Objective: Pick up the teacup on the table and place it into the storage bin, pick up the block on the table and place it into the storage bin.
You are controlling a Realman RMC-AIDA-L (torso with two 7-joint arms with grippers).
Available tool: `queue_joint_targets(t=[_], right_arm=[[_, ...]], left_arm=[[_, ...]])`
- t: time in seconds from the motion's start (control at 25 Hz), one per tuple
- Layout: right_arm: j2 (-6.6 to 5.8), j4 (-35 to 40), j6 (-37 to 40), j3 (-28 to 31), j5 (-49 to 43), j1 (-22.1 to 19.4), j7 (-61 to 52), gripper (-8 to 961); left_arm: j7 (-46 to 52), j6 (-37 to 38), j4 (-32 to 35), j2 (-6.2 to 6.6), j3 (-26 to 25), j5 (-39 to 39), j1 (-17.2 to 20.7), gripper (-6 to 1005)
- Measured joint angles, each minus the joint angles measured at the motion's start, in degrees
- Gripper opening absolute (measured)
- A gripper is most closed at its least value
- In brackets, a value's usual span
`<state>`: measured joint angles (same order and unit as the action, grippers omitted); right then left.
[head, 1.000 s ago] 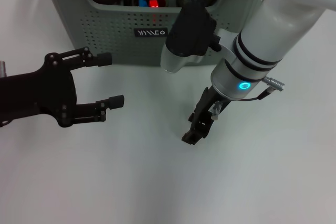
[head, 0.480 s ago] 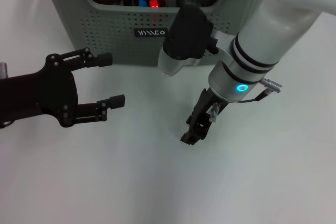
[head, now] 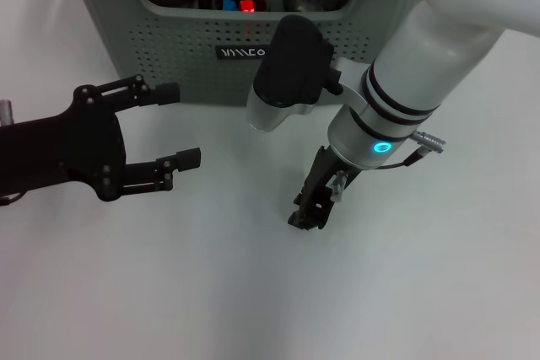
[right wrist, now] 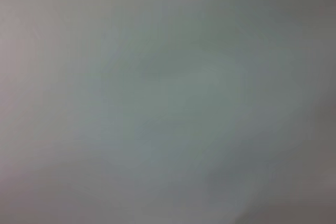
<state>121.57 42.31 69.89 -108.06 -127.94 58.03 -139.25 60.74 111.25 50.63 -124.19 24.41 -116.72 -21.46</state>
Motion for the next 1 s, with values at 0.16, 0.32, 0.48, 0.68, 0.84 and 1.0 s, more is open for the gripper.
queue_joint_targets(t=[0.16, 0.32, 0.48, 0.68, 0.84, 1.0], right_arm=[[-0.24, 0.1, 0.0, -0.2, 0.0, 0.0, -0.6, 222], [-0.39, 0.1, -0.1, -0.2, -0.3, 0.1, -0.8, 195], [-0.98, 2.6, 1.8, 0.9, -0.3, -0.7, -0.7, 182], [-1.83, 11.7, 10.8, 12.4, -1.7, -3.2, 1.1, 170], [-1.93, 19.9, 17.8, 23.7, -3.4, -3.8, 1.7, 171], [-2.07, 28.3, 22.3, 32.4, -4.4, -2.7, 1.1, 171]], left_arm=[[0.0, -0.1, 0.0, 0.02, -0.1, 0.0, 0.0, 783], [0.0, -0.1, 0.0, 0.00, -0.2, 0.0, 0.2, 783], [0.0, 0.1, 0.1, -0.01, -0.5, 0.0, 0.3, 783], [0.0, 0.4, 0.3, 0.00, -1.7, -0.5, 0.9, 782], [-0.5, 0.4, 0.4, -0.01, -3.0, -1.5, 2.1, 782], [-0.9, 0.6, 0.3, -0.15, -4.4, -3.0, 2.7, 783]])
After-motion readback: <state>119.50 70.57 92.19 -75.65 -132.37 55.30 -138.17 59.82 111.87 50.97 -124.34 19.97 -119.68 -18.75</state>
